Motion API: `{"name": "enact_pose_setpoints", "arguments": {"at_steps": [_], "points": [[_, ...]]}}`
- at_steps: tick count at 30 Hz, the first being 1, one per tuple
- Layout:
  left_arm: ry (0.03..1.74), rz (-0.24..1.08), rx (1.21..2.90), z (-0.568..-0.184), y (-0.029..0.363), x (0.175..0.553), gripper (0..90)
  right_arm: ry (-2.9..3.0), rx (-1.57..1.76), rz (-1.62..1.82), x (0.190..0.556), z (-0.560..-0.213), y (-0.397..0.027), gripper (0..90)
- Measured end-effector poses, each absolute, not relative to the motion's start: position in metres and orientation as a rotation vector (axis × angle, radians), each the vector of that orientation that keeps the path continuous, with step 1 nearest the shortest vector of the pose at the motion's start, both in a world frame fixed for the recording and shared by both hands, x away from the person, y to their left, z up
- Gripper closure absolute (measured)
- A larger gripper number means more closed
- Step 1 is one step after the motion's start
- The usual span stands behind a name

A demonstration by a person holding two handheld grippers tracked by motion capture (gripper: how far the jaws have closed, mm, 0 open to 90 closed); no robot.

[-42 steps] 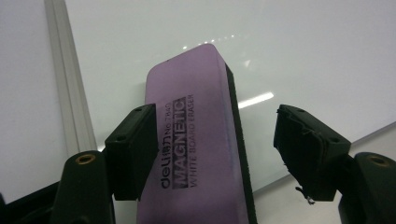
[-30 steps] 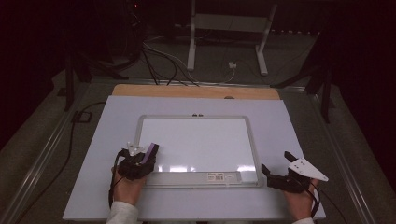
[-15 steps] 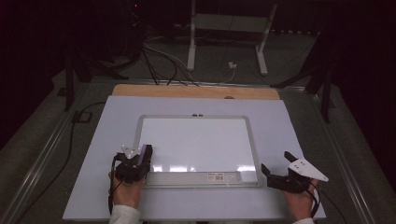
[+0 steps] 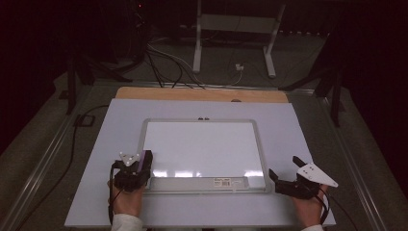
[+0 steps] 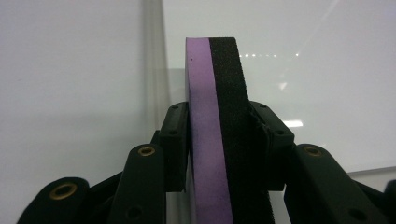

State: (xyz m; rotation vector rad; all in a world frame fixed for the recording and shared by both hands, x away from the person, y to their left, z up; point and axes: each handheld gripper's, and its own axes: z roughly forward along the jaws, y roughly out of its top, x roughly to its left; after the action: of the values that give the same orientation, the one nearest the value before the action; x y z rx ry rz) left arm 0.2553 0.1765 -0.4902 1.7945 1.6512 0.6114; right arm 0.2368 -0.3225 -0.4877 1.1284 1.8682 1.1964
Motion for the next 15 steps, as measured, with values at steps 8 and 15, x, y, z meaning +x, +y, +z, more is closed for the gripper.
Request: {"name": "enact_pose_setpoints", "arguments": {"at_steps": [8,15], "points": [[1.664,0.628,1.779,-0.4896,0.1795,0.2562,62.6,1.869,1.127,1.195,0.2368,-0.4877,-0.3224,1.0],[1.656,0.609,1.783,-0.4916,0.1768,0.2581,60.4,1.874,1.129,1.193,0.2370,-0.4881,-0.3211,1.0]]}}
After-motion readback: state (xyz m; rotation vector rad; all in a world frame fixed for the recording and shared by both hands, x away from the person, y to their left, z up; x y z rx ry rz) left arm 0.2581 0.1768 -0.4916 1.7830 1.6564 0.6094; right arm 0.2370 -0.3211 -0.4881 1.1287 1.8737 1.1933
